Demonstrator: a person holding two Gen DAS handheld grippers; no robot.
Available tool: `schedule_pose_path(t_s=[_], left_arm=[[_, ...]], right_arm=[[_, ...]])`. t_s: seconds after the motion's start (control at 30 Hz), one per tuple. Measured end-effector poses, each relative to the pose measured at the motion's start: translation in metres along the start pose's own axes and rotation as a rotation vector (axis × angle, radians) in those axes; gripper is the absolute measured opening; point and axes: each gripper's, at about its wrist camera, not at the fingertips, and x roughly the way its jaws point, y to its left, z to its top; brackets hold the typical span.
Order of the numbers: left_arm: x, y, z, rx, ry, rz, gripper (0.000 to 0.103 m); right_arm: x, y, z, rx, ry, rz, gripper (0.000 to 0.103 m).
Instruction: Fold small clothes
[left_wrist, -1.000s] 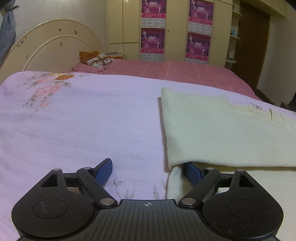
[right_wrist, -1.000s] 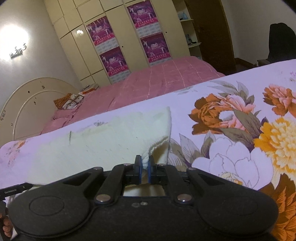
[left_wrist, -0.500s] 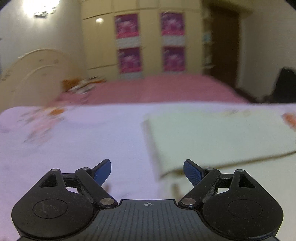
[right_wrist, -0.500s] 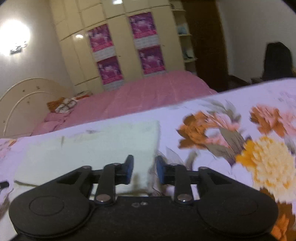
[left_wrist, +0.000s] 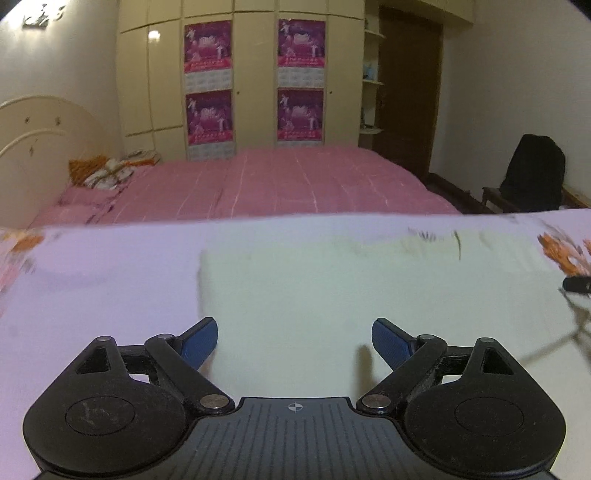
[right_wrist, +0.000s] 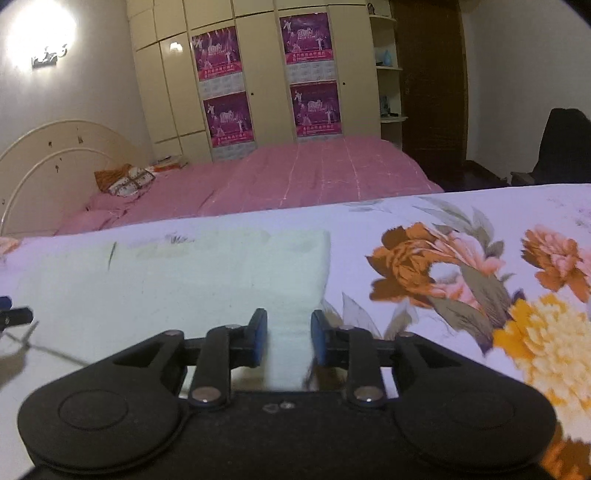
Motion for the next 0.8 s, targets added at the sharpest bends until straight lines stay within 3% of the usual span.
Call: schedule_pose_path(t_s=[0.2, 0.3, 0.57, 0.67, 0.8], left_arm=[[0.057, -0.007, 0.021, 0.040, 0.074, 0.006, 0.090], [0.070, 0.010, 0.022, -0.043, 0.082, -0.005, 0.094], [0.069, 0.012, 0.022, -0.064, 0.065, 0.044, 0.095], [0.047, -0.006, 0.026, 0.003, -0.023, -0.001, 0.095], [0.051, -0.035, 0.026, 0.036, 0.010, -0.044, 0.095]], right_arm=[[0.037, 0.014, 0.013, -0.088, 0.019, 0.036, 0.025], [0.047, 0.010, 0.015, -0.117, 0.023, 0.012, 0.025], [0.050, 0.000, 0.015, -0.104, 0.012, 0.019, 0.025], [0.034, 0.006, 0.020, -0.113, -0.020, 0.011, 0.028], [0.034, 0.040, 0.018, -0.169, -0.022, 0.104, 0.028]])
